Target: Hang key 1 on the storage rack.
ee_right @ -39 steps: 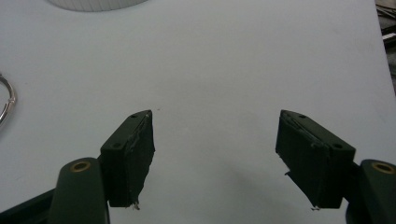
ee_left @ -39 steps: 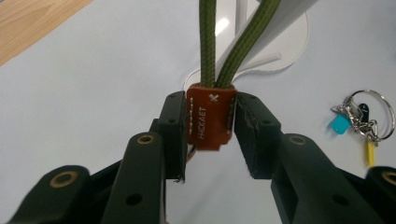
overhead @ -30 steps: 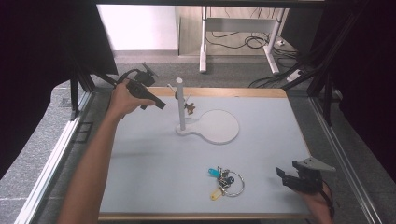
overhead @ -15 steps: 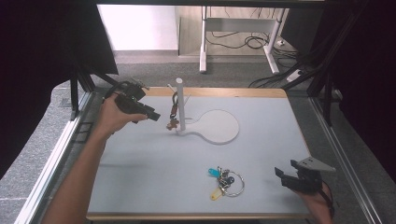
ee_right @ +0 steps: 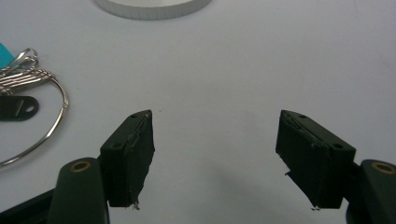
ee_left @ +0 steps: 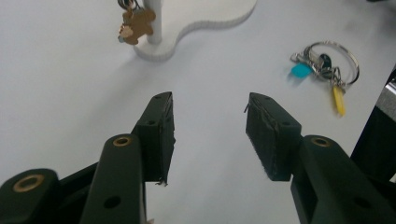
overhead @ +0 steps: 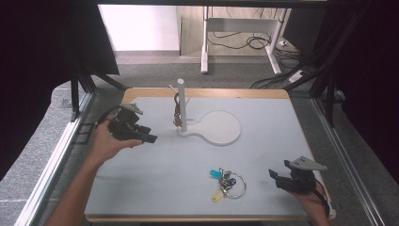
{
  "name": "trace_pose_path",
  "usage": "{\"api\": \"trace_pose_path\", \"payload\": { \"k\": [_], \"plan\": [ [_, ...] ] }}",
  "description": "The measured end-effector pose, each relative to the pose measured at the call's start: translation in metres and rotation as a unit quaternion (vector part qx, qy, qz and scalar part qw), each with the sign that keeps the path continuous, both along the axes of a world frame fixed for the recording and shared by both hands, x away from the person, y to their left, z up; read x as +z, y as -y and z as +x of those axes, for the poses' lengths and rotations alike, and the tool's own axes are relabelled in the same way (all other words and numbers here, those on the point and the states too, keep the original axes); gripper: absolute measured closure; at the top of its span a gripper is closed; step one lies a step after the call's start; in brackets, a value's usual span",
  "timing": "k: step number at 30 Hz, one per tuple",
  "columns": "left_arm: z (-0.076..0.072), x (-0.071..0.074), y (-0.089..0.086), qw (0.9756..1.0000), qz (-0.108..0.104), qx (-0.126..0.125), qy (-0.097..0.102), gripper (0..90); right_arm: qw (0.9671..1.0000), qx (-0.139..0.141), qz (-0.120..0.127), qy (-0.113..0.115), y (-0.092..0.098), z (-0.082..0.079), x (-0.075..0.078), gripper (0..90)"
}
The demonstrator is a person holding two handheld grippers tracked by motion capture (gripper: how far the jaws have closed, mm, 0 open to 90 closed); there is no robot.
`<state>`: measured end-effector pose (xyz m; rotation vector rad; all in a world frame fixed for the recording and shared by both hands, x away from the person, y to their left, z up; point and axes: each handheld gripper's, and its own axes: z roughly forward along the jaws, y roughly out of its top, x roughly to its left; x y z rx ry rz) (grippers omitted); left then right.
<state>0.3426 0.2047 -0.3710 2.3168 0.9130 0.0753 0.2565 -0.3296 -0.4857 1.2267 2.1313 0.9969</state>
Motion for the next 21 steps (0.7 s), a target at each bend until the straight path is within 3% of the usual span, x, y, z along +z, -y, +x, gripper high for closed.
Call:
{"api": "trace_pose_path", "payload": {
  "k": [10, 17, 21],
  "plan": [
    [-0.037, -0.035, -0.006, 0.9998, -0.011, 0.015, 0.002, 49.6, 0.9992, 0.035, -0.016, -0.002, -0.021, -0.004, 0.002, 28.5],
    [-0.046, -0.057, -0.010, 0.9998, -0.003, 0.016, -0.009, 49.9, 0.9968, 0.077, -0.019, 0.000, -0.031, -0.007, 0.014, 36.0],
    [-0.048, -0.061, -0.007, 0.9999, 0.002, 0.008, -0.007, 49.4, 0.9928, 0.115, -0.034, -0.011, -0.037, -0.004, 0.026, 39.4]
  ]
}}
